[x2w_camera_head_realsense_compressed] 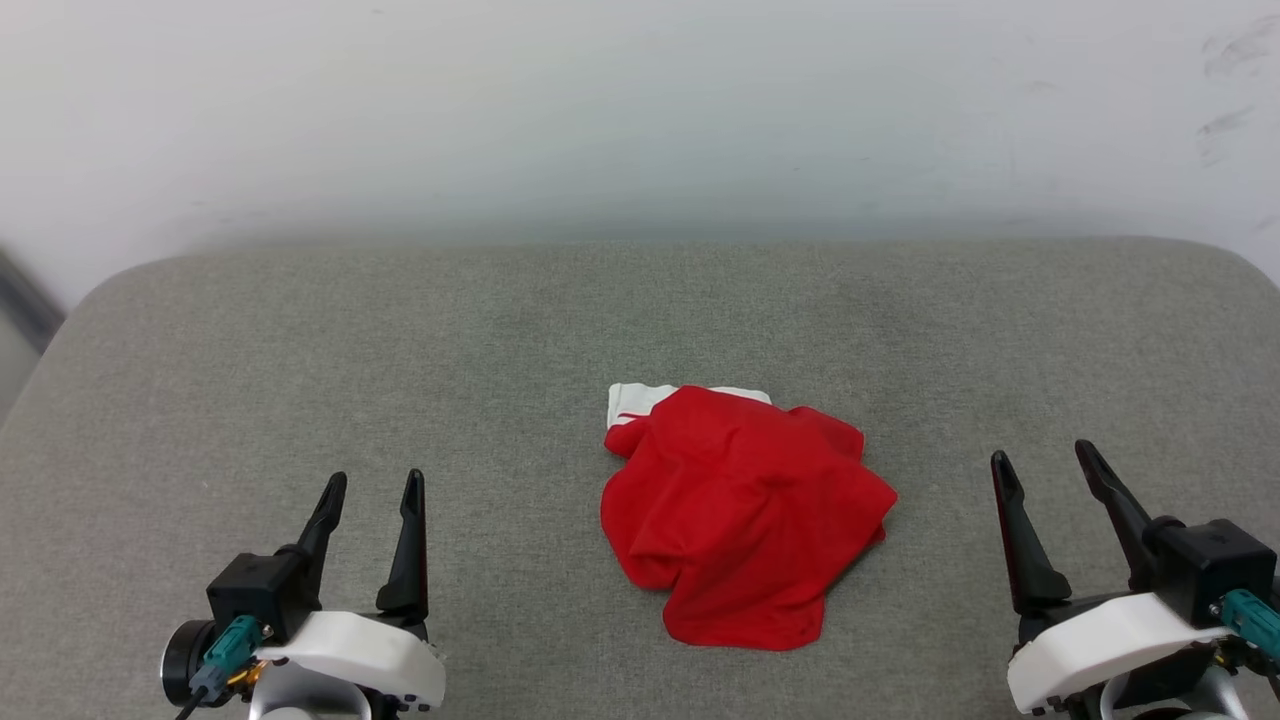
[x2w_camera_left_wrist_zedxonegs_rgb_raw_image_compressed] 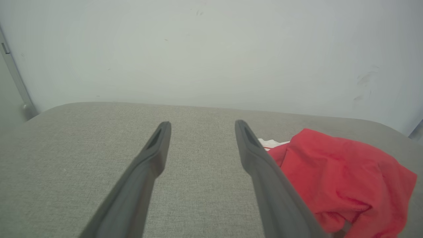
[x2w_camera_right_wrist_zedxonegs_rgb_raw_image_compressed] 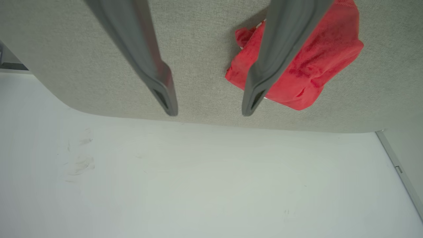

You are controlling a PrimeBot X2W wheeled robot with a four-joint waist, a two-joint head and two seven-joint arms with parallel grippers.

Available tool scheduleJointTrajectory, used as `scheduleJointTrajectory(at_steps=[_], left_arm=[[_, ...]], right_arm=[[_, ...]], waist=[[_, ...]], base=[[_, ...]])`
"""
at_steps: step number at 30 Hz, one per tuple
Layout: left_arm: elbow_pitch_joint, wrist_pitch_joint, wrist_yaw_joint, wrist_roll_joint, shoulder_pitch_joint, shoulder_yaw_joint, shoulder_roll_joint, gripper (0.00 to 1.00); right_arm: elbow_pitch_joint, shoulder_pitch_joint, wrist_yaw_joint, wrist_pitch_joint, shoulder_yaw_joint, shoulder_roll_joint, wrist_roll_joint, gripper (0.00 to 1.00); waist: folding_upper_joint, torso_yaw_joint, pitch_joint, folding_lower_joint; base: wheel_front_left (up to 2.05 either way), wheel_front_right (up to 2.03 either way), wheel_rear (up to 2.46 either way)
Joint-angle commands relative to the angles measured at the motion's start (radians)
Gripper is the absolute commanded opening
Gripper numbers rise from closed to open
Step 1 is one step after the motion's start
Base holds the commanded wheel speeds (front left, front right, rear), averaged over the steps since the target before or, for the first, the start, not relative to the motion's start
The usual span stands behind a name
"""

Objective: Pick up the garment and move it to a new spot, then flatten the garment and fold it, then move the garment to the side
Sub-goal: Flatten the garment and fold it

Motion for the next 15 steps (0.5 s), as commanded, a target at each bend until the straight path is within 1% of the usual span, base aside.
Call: scheduleJointTrajectory(at_steps=[1, 4, 8, 11, 15], left_arm=[[-0.003, 0.003, 0.002, -0.001, 0.002, 0.001, 0.003, 1.0], [-0.006, 0.002, 0.005, -0.001, 0.002, -0.001, 0.005, 1.0], [-0.016, 0.001, 0.008, -0.001, -0.008, -0.002, 0.004, 1.0], [-0.025, 0.0, 0.014, -0.002, -0.025, 0.001, -0.003, 1.0], [-0.037, -0.002, 0.014, 0.011, -0.055, -0.007, -0.011, 1.0]], right_arm=[[-0.003, 0.004, -0.001, -0.002, -0.001, 0.001, 0.002, 1.0], [0.001, 0.0, -0.001, 0.002, -0.003, 0.001, 0.015, 1.0], [0.032, -0.011, -0.001, 0.046, -0.031, 0.001, 0.075, 1.0], [0.062, -0.045, -0.001, 0.121, -0.062, 0.001, 0.104, 1.0], [0.104, -0.123, -0.001, 0.258, -0.085, 0.001, 0.114, 1.0]], waist=[[0.0, -0.001, 0.001, 0.0001], [0.0, -0.004, 0.005, 0.0001], [0.0, -0.002, 0.02, 0.0001], [0.0, 0.005, 0.043, 0.0001], [0.0, 0.021, 0.09, 0.0001]], base=[[0.0, 0.0, 0.0], [0.0, 0.0, 0.0], [0.0, 0.0, 0.0], [0.0, 0.0, 0.0], [0.0, 0.0, 0.0]])
